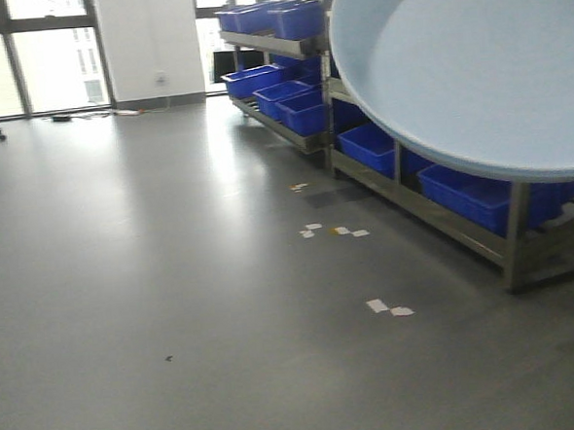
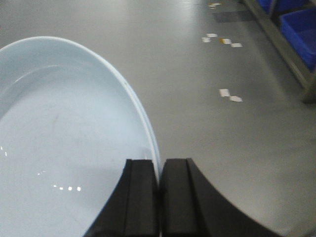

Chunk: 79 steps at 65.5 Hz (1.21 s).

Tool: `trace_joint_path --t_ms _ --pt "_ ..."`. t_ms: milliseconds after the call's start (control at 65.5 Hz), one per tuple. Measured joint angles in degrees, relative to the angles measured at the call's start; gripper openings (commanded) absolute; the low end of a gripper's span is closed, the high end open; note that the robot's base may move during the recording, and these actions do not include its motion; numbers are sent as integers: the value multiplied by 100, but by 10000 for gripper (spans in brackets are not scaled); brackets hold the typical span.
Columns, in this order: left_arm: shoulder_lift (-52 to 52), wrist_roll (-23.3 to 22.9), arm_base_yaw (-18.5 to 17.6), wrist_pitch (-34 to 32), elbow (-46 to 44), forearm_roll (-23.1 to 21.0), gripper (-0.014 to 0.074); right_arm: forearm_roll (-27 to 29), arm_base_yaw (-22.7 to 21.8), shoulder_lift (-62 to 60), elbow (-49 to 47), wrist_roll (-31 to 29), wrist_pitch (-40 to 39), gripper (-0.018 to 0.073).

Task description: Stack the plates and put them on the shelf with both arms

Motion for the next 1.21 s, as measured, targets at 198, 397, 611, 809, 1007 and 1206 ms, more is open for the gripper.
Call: trace_joint_path --t_ms 198,397,611,809,1007,1206 --pt "0 0 0 0 10 0 85 0 0 0 0 0 0 24" --pt "0 0 0 0 10 0 85 0 0 0 0 0 0 24" --pt "0 0 0 0 10 0 85 0 0 0 0 0 0 24" --pt "0 0 0 0 10 0 85 0 0 0 0 0 0 24" --pt "0 0 0 0 10 0 85 0 0 0 0 0 0 24" --pt "0 0 0 0 10 0 85 0 0 0 0 0 0 24"
